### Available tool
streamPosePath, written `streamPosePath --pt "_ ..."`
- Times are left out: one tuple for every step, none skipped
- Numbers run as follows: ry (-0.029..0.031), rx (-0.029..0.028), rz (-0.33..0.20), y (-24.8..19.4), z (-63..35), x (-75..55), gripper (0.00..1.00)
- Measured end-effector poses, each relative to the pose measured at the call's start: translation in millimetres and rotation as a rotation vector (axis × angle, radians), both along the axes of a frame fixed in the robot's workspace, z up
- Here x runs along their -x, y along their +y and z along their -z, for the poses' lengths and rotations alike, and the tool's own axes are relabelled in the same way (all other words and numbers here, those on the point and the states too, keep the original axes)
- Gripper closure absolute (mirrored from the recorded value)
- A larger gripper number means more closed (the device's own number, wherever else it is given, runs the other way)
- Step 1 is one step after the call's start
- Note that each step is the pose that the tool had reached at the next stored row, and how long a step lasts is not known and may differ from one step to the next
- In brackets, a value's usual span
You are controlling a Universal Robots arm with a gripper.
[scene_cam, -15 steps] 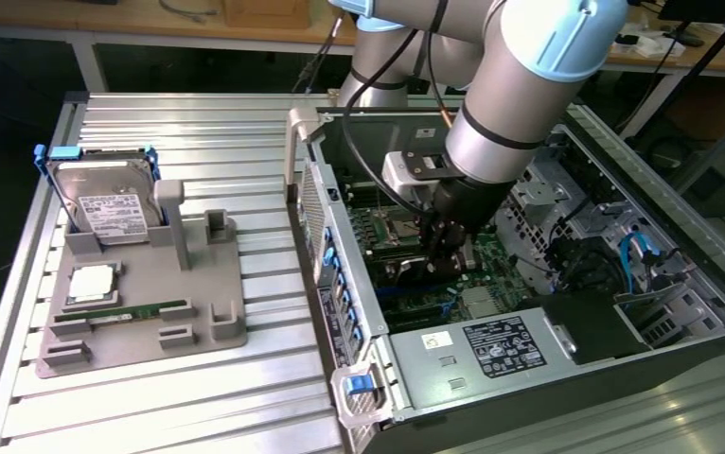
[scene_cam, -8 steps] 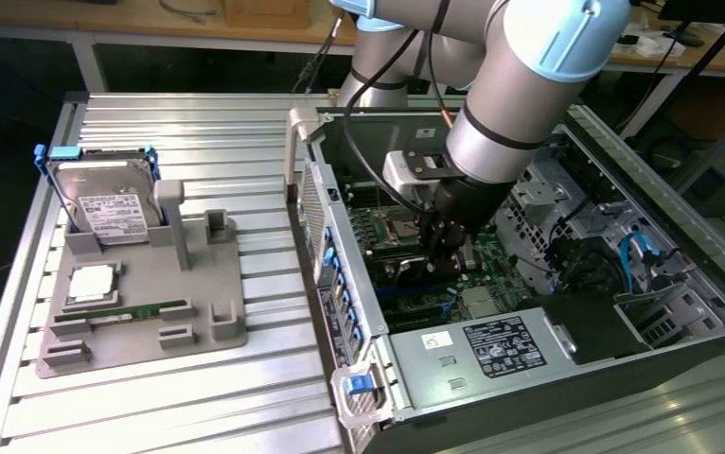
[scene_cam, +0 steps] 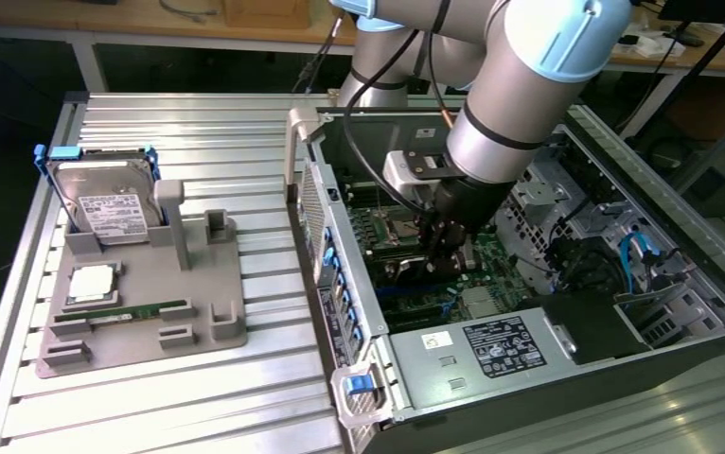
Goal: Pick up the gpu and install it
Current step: 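Insert the gpu into the slot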
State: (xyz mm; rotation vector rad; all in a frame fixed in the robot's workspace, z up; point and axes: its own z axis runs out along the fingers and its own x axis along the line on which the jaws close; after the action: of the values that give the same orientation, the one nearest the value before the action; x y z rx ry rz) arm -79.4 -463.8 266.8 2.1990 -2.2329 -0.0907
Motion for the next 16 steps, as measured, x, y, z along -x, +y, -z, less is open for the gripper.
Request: streamPosePath --pt "0.0015 -0.0001 0.000 0.0 0.0 -0.2 0.73" --pt "0.0032 -0.0003 0.000 0.0 0.1 -0.5 0.73" --pt "0.0052 -0.0004 0.000 0.0 0.1 -0.7 0.73" --pt "0.0053 -0.0003 0.000 0.0 0.0 -0.7 0.73" --pt "0.0055 -0.0003 0.000 0.0 0.0 -0.7 0.73" --pt "0.0054 -0.0003 0.000 0.0 0.0 -0.7 0.73" --pt "0.0054 -0.0003 0.000 0.0 0.0 -0.7 0.73" --pt "0.0055 -0.0003 0.000 0.0 0.0 -0.7 0.73" --pt "0.0054 -0.0003 0.000 0.0 0.0 -0.7 0.73" --pt "0.0054 -0.0003 0.000 0.0 0.0 -0.7 0.73" --pt "0.0055 -0.0002 0.000 0.1 0.1 -0.7 0.73" --pt "0.0055 -0.0002 0.000 0.1 0.4 -0.8 0.73" --pt "0.0054 -0.0004 0.000 0.1 0.9 -0.7 0.73" --pt "0.0055 -0.0002 0.000 0.0 1.7 -0.7 0.73" --pt "0.0054 -0.0004 0.000 0.1 3.1 -0.7 0.73" --pt "0.0055 -0.0003 0.000 0.0 3.8 -0.7 0.73"
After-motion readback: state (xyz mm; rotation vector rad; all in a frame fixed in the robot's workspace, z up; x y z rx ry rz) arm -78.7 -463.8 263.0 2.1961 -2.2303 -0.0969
